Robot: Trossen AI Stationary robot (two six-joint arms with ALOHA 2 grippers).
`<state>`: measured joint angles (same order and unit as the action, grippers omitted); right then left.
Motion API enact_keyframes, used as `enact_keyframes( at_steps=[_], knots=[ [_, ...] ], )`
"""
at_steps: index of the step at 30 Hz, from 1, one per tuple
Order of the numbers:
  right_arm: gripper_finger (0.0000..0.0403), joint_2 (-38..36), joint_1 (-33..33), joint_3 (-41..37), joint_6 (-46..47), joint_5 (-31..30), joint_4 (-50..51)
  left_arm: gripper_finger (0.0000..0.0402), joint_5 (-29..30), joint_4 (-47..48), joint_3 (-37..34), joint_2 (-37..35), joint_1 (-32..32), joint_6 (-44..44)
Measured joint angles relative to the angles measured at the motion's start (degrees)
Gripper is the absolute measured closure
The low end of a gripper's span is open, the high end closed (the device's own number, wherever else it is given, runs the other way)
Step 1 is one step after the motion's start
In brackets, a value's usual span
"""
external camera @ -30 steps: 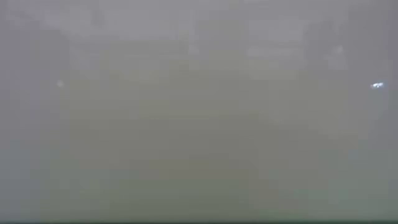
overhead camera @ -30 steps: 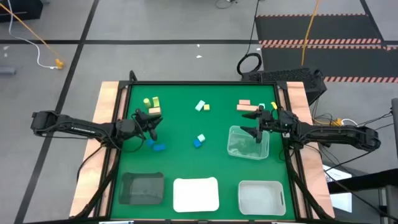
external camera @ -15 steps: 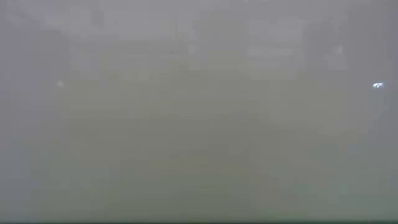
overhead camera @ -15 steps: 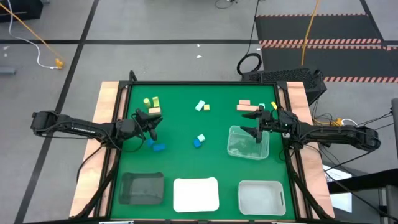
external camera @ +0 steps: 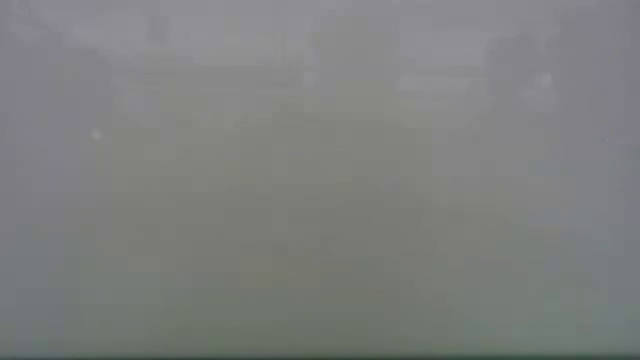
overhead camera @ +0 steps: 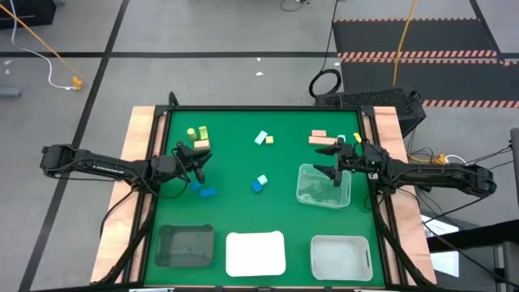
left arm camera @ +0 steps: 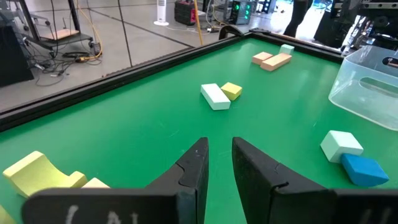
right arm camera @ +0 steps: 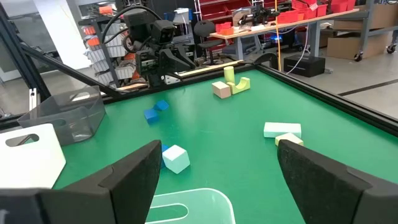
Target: Sort & place blocks by color
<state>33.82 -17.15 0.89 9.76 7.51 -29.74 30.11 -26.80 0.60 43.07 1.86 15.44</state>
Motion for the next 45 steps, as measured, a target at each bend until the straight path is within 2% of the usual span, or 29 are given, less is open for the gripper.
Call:
enact_keyframes(
  at_steps=[24, 30, 33, 40, 45],
  knots=[
    [0.0092, 0.00, 0.02, -0.02, 0.00, 0.00, -0.09, 0.0330, 0.00, 0.01, 0.00, -0.02, -0.01, -0.01],
    [0.0092, 0.03, 0.00, -0.01, 0.12, -0.18, -7.30, 0.0330, 0.00, 0.01, 0.02, -0.02, -0.01, -0.02],
    [0.0092, 0.07, 0.02, -0.02, 5.06, -2.42, -11.90, 0.0330, 0.00, 0.01, 0.00, -0.02, 0.00, -0.01],
    [0.0092, 0.09, 0.02, -0.02, 23.48, -17.69, -15.56, 0.0330, 0.00, -0.01, 0.01, 0.00, -0.01, -0.01],
    [0.0092, 0.09, 0.02, -0.02, 31.54, -17.93, -14.58, 0.0330, 0.00, 0.00, 0.00, 0.00, -0.01, -0.02]
  ],
)
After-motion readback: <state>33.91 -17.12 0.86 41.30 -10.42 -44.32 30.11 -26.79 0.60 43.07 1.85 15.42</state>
